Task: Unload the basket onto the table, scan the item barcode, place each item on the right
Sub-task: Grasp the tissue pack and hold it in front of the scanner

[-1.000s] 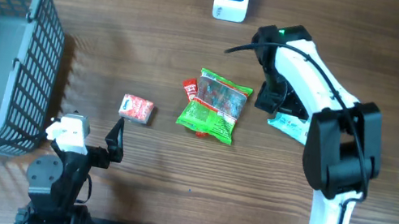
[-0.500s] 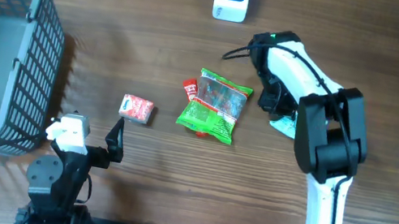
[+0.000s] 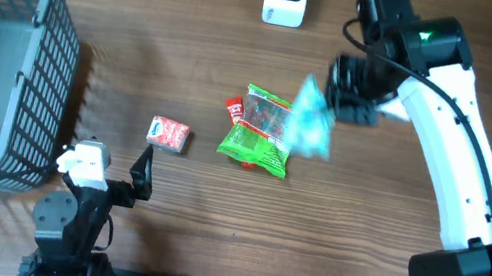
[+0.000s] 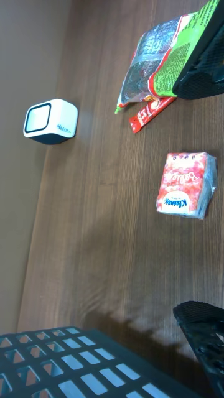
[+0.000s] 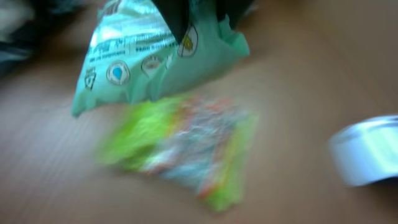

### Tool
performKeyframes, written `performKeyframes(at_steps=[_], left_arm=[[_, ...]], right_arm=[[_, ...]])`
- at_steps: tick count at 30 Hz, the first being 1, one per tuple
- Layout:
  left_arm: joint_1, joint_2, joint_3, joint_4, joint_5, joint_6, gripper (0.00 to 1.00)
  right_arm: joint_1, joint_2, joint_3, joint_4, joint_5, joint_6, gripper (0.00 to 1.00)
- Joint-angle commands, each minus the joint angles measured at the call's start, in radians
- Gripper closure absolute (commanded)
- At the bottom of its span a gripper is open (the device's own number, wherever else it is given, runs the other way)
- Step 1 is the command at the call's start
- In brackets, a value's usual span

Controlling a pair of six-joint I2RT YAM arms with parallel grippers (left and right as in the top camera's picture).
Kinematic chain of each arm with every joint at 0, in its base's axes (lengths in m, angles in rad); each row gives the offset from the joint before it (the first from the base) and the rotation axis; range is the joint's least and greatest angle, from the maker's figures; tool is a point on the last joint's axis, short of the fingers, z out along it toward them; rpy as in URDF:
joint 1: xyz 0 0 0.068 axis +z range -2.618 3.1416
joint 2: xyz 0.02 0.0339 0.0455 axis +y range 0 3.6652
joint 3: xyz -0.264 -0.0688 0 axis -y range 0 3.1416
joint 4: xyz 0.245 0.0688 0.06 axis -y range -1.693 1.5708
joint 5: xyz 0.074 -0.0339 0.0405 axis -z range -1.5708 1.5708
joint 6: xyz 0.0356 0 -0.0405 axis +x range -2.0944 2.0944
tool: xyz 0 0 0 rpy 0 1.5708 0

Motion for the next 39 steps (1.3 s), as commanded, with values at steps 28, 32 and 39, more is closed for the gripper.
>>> performKeyframes(at_steps=[28,32,39], left_arm=[[0.000,-0.005,-0.003,0.003,0.002,-0.012,0.00],[0.000,-0.005,-0.003,0.003,0.002,-0.012,0.00],[0.000,-0.005,-0.003,0.003,0.002,-0.012,0.00]], right_arm=[[-0.091,0.398,-0.229,2.252,-0.673,-1.123,0.96],[-0.151,0.621,-0.215,2.594,-0.600,-0.899,0.96],[-0.148,0.821,-0.126,2.649,-0.520,-0.882,0.96]])
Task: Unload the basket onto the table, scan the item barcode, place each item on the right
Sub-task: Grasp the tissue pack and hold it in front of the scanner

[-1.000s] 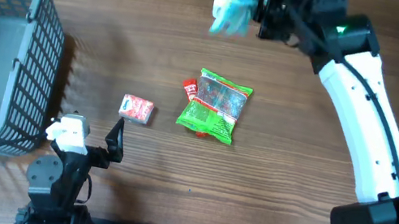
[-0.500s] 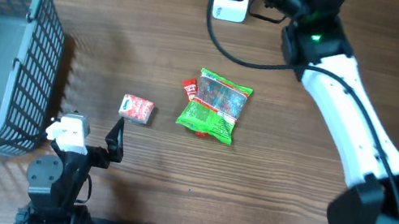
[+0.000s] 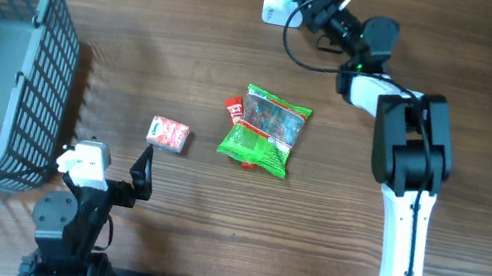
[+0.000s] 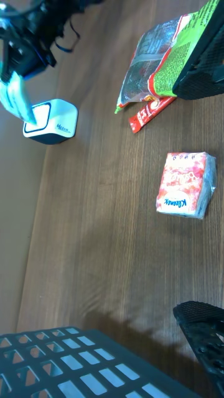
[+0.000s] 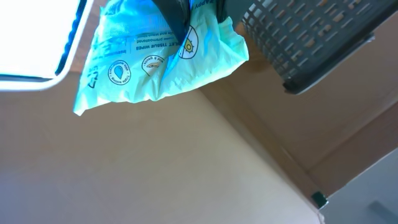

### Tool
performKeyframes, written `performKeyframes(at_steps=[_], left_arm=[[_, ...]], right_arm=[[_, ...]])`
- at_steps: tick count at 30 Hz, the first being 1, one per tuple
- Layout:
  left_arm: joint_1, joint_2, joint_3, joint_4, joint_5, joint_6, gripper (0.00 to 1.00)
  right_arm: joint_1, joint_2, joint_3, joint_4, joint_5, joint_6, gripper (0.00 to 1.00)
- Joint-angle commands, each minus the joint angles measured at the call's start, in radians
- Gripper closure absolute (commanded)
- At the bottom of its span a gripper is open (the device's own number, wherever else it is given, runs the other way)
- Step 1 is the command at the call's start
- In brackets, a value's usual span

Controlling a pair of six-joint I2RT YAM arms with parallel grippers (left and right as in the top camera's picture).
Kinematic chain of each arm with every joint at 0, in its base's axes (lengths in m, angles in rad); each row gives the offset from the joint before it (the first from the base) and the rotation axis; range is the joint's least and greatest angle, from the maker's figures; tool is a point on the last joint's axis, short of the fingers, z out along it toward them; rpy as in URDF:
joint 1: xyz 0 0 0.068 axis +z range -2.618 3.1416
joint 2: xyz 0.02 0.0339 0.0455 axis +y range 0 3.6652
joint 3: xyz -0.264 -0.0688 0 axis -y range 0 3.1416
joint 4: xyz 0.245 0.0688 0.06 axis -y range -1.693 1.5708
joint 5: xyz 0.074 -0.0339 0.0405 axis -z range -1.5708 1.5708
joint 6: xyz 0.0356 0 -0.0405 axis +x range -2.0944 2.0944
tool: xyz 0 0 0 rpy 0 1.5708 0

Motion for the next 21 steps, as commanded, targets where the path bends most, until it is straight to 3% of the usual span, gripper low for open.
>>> performKeyframes(at_steps=[1,11,14,19,21], left_arm=[[0.000,-0.006,-0.003,0.003,0.002,-0.013,0.00],[0.000,-0.006,-0.003,0.003,0.002,-0.013,0.00],[0.000,-0.006,-0.003,0.003,0.002,-0.013,0.00],[0.000,-0.006,-0.003,0.003,0.002,-0.013,0.00],[0.000,-0.006,-0.003,0.003,0.002,-0.013,0.00]], right_arm=[[0.004,0.053,0.089,0.026,0.034,0.003,0.96],[0.003,0.102,0.140,-0.055,0.041,-0.081,0.96],[-0.008,0.103,0.140,-0.091,-0.072,-0.134,0.96],[-0.035,0.103,0.138,-0.415,-0.079,-0.266,0.96],[-0.052,0.103,0.138,-0.435,-0.099,-0.272,0.95]])
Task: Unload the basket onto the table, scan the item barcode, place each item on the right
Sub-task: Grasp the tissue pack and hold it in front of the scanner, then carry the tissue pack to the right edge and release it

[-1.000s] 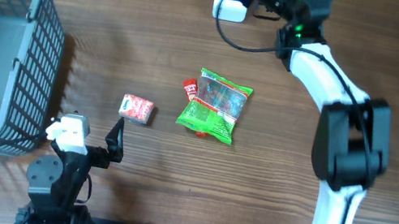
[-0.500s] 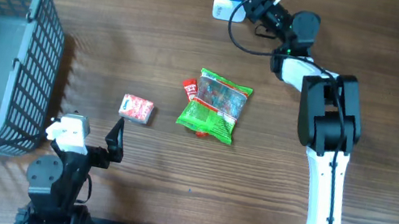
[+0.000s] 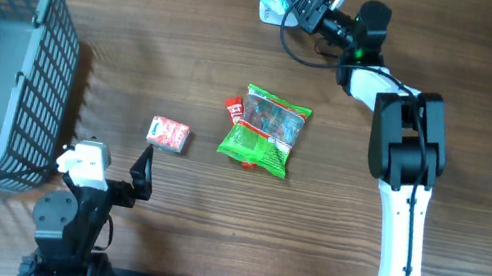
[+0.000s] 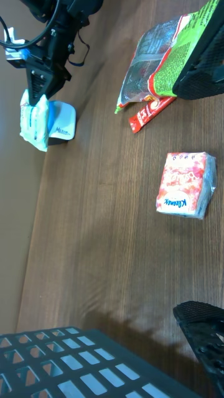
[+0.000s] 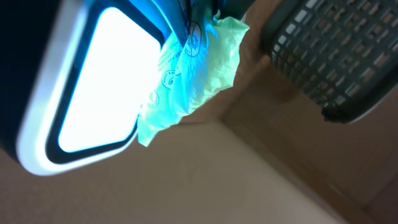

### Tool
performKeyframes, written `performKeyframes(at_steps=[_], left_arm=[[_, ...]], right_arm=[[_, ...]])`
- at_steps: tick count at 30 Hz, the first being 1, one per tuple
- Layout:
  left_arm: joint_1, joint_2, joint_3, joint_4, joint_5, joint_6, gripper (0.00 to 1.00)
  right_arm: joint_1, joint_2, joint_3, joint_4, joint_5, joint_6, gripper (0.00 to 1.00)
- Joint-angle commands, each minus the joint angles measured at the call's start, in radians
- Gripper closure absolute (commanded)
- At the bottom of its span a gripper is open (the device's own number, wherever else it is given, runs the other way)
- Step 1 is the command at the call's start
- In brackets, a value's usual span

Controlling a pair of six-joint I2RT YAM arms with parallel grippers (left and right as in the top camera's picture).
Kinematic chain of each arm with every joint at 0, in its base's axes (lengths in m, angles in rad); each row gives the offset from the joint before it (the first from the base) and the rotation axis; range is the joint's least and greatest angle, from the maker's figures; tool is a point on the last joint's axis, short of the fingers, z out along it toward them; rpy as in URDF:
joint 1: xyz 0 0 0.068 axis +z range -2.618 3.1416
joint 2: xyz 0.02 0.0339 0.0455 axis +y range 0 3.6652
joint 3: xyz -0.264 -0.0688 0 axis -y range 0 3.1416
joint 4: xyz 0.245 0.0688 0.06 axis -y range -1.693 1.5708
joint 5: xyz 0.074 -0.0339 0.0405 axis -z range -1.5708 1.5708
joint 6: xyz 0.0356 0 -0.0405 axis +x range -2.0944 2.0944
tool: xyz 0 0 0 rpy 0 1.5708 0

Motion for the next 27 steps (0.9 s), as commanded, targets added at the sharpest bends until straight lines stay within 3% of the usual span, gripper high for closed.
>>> performKeyframes(at_steps=[1,6,12,14,16,17,19,21,22,24,27], left_arm=[[0.000,-0.006,-0.003,0.003,0.002,-0.013,0.00],[0.000,-0.006,-0.003,0.003,0.002,-0.013,0.00],[0.000,-0.006,-0.003,0.003,0.002,-0.013,0.00],[0.000,-0.006,-0.003,0.003,0.002,-0.013,0.00],[0.000,-0.006,-0.003,0.003,0.002,-0.013,0.00],[0.000,-0.006,-0.003,0.003,0.002,-0.013,0.00],[0.000,-0.006,-0.003,0.003,0.002,-0.013,0.00],[0.000,-0.006,-0.003,0.003,0.002,-0.013,0.00],[0.000,-0.006,-0.003,0.003,0.002,-0.013,0.00],[0.000,-0.006,-0.003,0.003,0.002,-0.013,0.00],[0.000,-0.006,-0.003,0.003,0.002,-0.013,0.00]], right_arm=[[-0.043,0.029,-0.008,-0.026,-0.037,-0.066,0.96],[-0.132,0.006,-0.007,0.191,-0.229,0.125,0.96],[-0.293,-0.172,-0.007,0.192,-0.385,0.248,0.95],[-0.369,-0.254,-0.007,0.078,-0.383,0.242,0.95],[-0.448,-0.320,-0.007,-0.174,-0.324,0.130,0.95],[-0.487,-0.352,-0.007,-0.336,-0.264,0.049,0.95],[-0.570,-0.439,-0.007,-0.851,0.080,-0.202,0.96],[-0.604,-0.483,-0.007,-1.071,0.364,-0.301,0.95],[-0.638,-0.497,-0.007,-1.195,0.633,-0.346,0.95],[-0.679,-0.484,-0.011,-1.297,0.994,-0.351,0.95],[-0.733,-0.474,-0.032,-1.330,1.278,-0.385,0.95]])
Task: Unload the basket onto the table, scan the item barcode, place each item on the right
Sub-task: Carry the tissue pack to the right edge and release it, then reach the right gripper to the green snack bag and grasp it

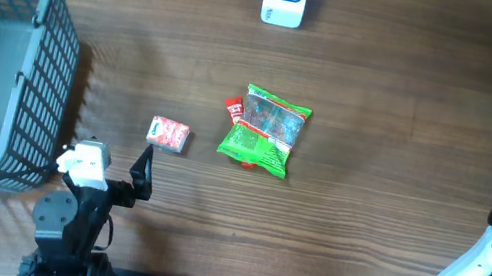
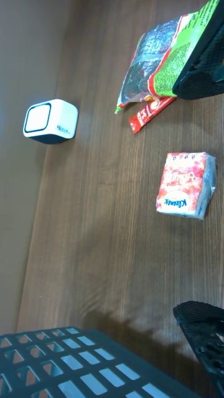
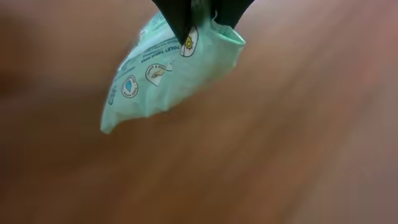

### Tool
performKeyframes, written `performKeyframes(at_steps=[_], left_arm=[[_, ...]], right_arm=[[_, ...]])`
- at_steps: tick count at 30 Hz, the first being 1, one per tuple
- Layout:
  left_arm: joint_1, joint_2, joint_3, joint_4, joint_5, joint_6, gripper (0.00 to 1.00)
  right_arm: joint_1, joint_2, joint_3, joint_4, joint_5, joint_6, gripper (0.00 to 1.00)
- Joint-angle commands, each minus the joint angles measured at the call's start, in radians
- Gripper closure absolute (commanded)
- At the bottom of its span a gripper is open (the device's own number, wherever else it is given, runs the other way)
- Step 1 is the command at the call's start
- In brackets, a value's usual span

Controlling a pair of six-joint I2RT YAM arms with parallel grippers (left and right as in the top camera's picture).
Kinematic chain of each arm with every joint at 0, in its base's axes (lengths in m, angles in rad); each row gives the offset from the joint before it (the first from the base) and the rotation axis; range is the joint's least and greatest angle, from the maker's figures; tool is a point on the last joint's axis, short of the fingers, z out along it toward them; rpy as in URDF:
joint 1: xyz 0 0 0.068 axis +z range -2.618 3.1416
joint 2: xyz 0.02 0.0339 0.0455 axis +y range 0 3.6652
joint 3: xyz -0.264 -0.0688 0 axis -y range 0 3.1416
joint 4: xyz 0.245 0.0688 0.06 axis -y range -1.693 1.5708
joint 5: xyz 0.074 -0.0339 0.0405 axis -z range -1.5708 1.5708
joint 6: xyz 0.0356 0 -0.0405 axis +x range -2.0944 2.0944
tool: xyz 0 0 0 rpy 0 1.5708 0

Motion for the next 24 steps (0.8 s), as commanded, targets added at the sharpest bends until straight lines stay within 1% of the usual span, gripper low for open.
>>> performKeyframes(at_steps=[1,2,3,4,5,6,7,8,9,10,11,12,13,14,15,17,18,19,20,22,24], left_arm=[[0.000,-0.006,-0.003,0.003,0.002,-0.012,0.00],[0.000,-0.006,-0.003,0.003,0.002,-0.012,0.00],[0.000,-0.006,-0.003,0.003,0.002,-0.012,0.00],[0.000,-0.006,-0.003,0.003,0.002,-0.012,0.00],[0.000,-0.006,-0.003,0.003,0.002,-0.012,0.00],[0.000,-0.006,-0.003,0.003,0.002,-0.012,0.00],[0.000,-0.006,-0.003,0.003,0.002,-0.012,0.00],[0.000,-0.006,-0.003,0.003,0.002,-0.012,0.00],[0.000,-0.006,-0.003,0.003,0.002,-0.012,0.00],[0.000,-0.006,-0.003,0.003,0.002,-0.012,0.00],[0.000,-0.006,-0.003,0.003,0.002,-0.012,0.00],[0.000,-0.006,-0.003,0.003,0.002,-0.012,0.00],[0.000,-0.006,-0.003,0.003,0.002,-0.012,0.00],[0.000,-0.006,-0.003,0.003,0.002,-0.012,0.00],[0.000,-0.006,-0.003,0.003,0.002,-0.012,0.00],[0.000,-0.006,-0.003,0.003,0.002,-0.012,0.00],[0.000,-0.006,-0.003,0.003,0.002,-0.012,0.00],[0.000,-0.006,-0.003,0.003,0.002,-0.012,0.00],[0.000,-0.006,-0.003,0.003,0.002,-0.012,0.00],[0.000,-0.006,-0.003,0.003,0.002,-0.012,0.00],[0.000,-0.006,-0.003,0.003,0.002,-0.012,0.00]], right_arm=[[-0.059,-0.021,-0.018,-0.012,0.391,-0.081,0.95],[-0.074,-0.025,-0.016,-0.018,0.391,-0.082,0.95],[-0.088,-0.034,-0.012,-0.033,0.389,-0.084,0.84],[-0.091,-0.047,-0.002,-0.046,0.381,-0.085,0.57],[-0.089,-0.068,0.017,-0.061,0.369,-0.091,0.22],[-0.078,-0.098,0.034,-0.066,0.315,-0.138,0.00],[-0.059,-0.149,0.045,-0.068,0.221,-0.204,0.00],[-0.036,-0.204,0.047,-0.078,0.133,-0.232,0.00],[0.011,-0.303,0.047,-0.132,-0.051,-0.233,0.00],[0.051,-0.362,0.047,-0.197,-0.183,-0.223,0.00],[0.126,-0.428,0.047,-0.306,-0.329,-0.165,0.00],[0.203,-0.457,0.047,-0.403,-0.360,-0.138,0.00],[0.307,-0.465,0.046,-0.520,-0.328,-0.106,0.00],[0.410,-0.459,0.036,-0.605,-0.303,-0.118,0.00],[0.492,-0.451,0.016,-0.629,-0.290,-0.116,0.00],[0.713,-0.413,-0.068,-0.621,-0.298,-0.113,0.00],[0.789,-0.392,-0.092,-0.629,-0.277,-0.108,0.00],[0.865,-0.359,-0.109,-0.655,-0.225,-0.048,0.00],[0.943,-0.307,-0.111,-0.686,-0.153,0.068,0.00],[1.030,-0.224,-0.111,-0.673,-0.154,0.138,0.00],[1.085,-0.145,-0.111,-0.655,-0.169,0.183,0.00]])
